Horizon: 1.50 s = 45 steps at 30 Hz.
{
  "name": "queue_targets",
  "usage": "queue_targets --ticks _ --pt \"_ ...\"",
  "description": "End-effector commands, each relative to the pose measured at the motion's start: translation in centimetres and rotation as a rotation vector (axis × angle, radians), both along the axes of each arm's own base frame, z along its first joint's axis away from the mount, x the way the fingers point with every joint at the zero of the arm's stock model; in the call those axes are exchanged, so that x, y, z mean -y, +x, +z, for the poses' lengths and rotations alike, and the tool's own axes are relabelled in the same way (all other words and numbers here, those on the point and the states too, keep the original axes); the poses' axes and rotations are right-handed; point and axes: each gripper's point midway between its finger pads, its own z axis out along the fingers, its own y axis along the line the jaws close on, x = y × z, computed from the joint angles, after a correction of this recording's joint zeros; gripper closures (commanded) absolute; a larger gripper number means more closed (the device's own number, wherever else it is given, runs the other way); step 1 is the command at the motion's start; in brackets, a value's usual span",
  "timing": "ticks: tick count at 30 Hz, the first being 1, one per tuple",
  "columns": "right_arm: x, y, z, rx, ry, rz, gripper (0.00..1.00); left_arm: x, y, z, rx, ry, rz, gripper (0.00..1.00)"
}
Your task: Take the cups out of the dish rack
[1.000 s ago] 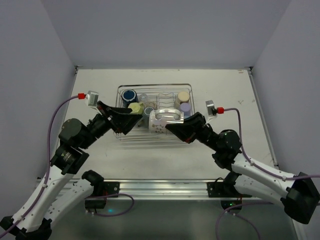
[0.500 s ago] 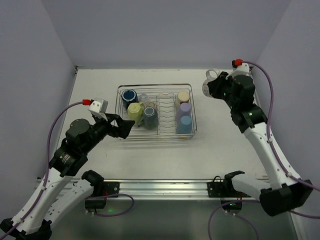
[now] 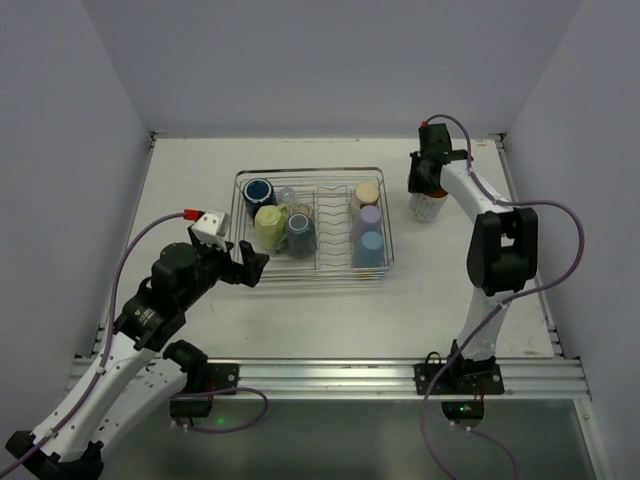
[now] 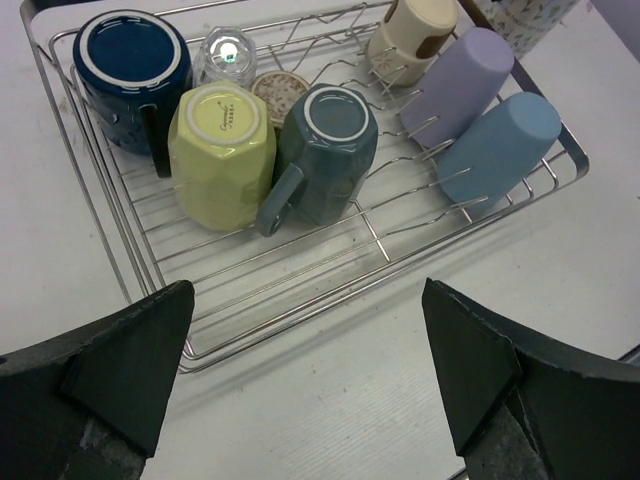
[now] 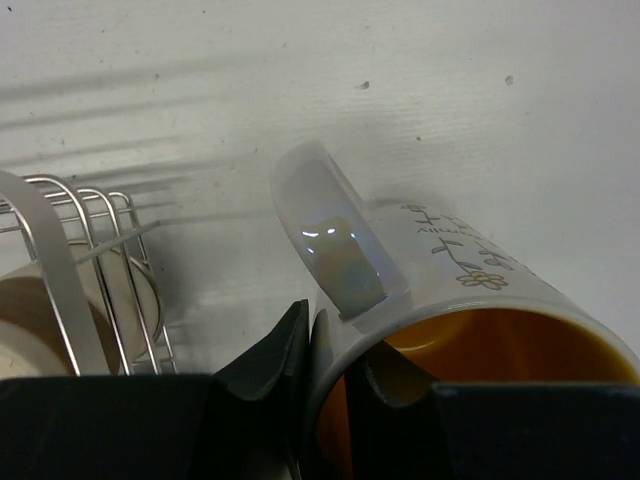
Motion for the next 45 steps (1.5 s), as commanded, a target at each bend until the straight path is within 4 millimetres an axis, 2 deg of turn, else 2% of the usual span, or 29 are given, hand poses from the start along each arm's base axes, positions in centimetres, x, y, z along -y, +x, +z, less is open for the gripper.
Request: queue_targets --ticks 1,2,6,8,11,12,14,15,16,17,18,19,21,22,23,24,25,26,27,28,29,30,31,32,33,34,36,40,45 --pt "-0.1 3.4 4.4 0.131 -0.008 0.033 1.0 0.2 0.7 0.7 0.04 0.013 -0.01 0.0" --pt "-0.1 3.8 3.1 0.108 -0.011 0.035 1.0 0.2 0.8 0.5 0.033 0.017 -0.01 0.0" --pt "-0.3 4.1 0.8 0.066 -0.005 0.037 1.0 0.3 1.0 -0.1 0.015 0.031 -0.006 0.0" --pt "-0.1 4.1 0.6 0.062 -0.014 0.031 1.0 0.3 1.4 -0.6 -0.003 0.046 0.002 0.0" --pt "0.0 3.9 1.2 0.072 -0.02 0.026 0.73 0.7 1.7 -1.1 -0.035 0.055 -0.006 0.0" --pt "0.0 3.7 2.0 0.089 -0.018 0.026 0.61 0.9 1.8 -1.1 -0.044 0.052 -0.006 0.0" --pt "0.2 3.4 2.8 0.102 -0.021 0.02 0.49 1.0 2.1 -1.5 -0.069 0.063 -0.002 0.0" --pt "0.3 3.2 4.0 0.126 -0.018 0.016 0.43 1.0 2.2 -1.1 -0.07 0.055 0.005 0.0" --pt "0.3 3.0 4.7 0.139 -0.012 0.013 0.32 1.0 2.4 -1.1 -0.075 0.056 0.011 0.0" --pt "0.3 2.5 4.9 0.139 -0.008 0.013 0.27 1.2 2.7 -1.3 -0.091 0.062 0.015 0.0" --pt "0.0 2.3 5.6 0.157 0.012 0.015 0.24 1.4 3.0 -0.5 -0.084 0.05 0.018 0.0" --pt "-0.1 1.8 7.8 0.206 0.029 0.017 0.21 1.6 3.2 -0.2 -0.087 0.045 0.017 0.0" --pt "-0.3 0.7 8.8 0.241 0.062 0.009 0.13 2.2 4.0 0.3 -0.102 0.033 0.02 0.0" --pt "-0.7 -0.4 11.5 0.304 0.098 0.023 0.12 2.6 4.1 0.3 -0.116 0.027 0.012 0.0" --pt "-1.1 -1.3 11.0 0.312 0.132 0.021 0.1 3.2 4.5 0.0 -0.134 0.02 -0.004 0.0" --pt "-1.5 -2.1 11.9 0.342 0.163 0.027 0.1 3.8 4.7 0.4 -0.137 -0.003 -0.014 0.0" --pt "-2.2 -3.8 14.6 0.417 0.209 0.052 0.1 4.6 4.6 0.4 -0.143 -0.014 -0.039 0.0" --pt "-2.7 -5.6 12.7 0.391 0.243 0.05 0.1 5.2 5.1 0.1 -0.149 -0.017 -0.045 0.0" --pt "-3.2 -6.0 14.0 0.458 0.276 0.062 0.1 5.7 5.4 0.5 -0.147 -0.021 -0.05 0.0" --pt "-3.7 -7.1 14.2 0.481 0.305 0.077 0.1 6.3 5.6 0.6 -0.143 -0.018 -0.055 0.0" --pt "-4.6 -9.6 14.2 0.503 0.351 0.123 0.1 6.8 6.1 -0.1 -0.157 -0.003 -0.054 0.0" --pt "-5.3 -10.4 15.2 0.549 0.401 0.136 0.12 7.2 6.5 0.4 -0.146 -0.005 -0.057 0.0" --pt "-5.7 -11.4 15.3 0.564 0.429 0.152 0.12 7.8 6.7 0.3 -0.145 0.003 -0.063 0.0" --pt "-6.6 -12.9 13.8 0.539 0.468 0.174 0.13 8.5 7.3 0.1 -0.141 0.004 -0.07 0.0" --pt "-6.8 -14.4 15.7 0.605 0.498 0.196 0.13 8.9 7.7 0.5 -0.126 0.007 -0.081 0.0" --pt "-7.1 -15.5 14.5 0.589 0.516 0.209 0.14 9.1 8.4 0.0 -0.126 0.031 -0.061 0.0" --pt "-7.6 -17.4 15.9 0.646 0.563 0.244 0.14 9.9 9.1 0.6 -0.096 0.037 -0.079 0.0" --pt "-7.8 -19.5 15.6 0.65 0.588 0.275 0.15 10.8 10.6 -0.5 -0.098 0.081 -0.07 0.0" --pt "-7.6 -20.6 15.5 0.665 0.584 0.289 0.15 11.6 12.2 -2.9 -0.128 0.131 -0.062 0.0"
